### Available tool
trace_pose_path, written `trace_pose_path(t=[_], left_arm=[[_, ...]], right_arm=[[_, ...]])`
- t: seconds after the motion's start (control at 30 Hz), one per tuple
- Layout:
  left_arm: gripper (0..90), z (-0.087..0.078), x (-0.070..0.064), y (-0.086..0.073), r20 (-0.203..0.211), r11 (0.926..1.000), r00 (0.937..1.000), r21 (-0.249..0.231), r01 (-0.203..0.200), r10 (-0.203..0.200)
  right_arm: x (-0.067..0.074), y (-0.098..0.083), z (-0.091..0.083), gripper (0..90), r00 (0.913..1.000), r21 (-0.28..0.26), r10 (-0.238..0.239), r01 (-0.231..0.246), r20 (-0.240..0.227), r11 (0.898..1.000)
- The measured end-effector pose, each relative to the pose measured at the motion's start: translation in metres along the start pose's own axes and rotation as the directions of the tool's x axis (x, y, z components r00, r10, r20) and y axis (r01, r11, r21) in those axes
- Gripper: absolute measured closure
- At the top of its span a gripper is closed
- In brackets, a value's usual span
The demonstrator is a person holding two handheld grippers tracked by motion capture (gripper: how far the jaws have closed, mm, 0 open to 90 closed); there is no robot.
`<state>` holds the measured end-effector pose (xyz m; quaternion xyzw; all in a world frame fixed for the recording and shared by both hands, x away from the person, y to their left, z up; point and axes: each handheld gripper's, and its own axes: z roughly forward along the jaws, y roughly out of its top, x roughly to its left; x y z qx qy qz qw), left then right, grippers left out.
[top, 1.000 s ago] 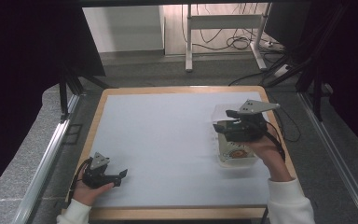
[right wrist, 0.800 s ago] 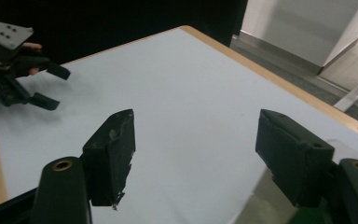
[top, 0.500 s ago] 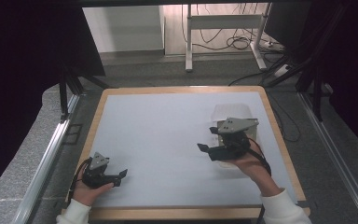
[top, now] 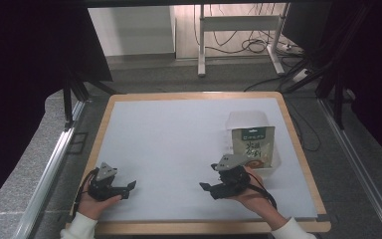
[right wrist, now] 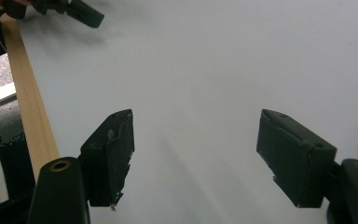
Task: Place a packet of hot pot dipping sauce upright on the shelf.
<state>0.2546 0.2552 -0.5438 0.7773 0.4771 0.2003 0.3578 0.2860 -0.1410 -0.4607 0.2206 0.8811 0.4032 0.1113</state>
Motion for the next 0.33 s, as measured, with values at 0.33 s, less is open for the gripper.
trace_pose_path(t=[0.33], left_arm=[[11.6,0.0006,-0.0005,0.0,0.004,1.0,1.0,0.003,-0.002,0.002]], right_arm=[[-0.0023,-0.0039,0.0063,23.2,0.9986,-0.012,0.048,-0.048,0.023,0.999]])
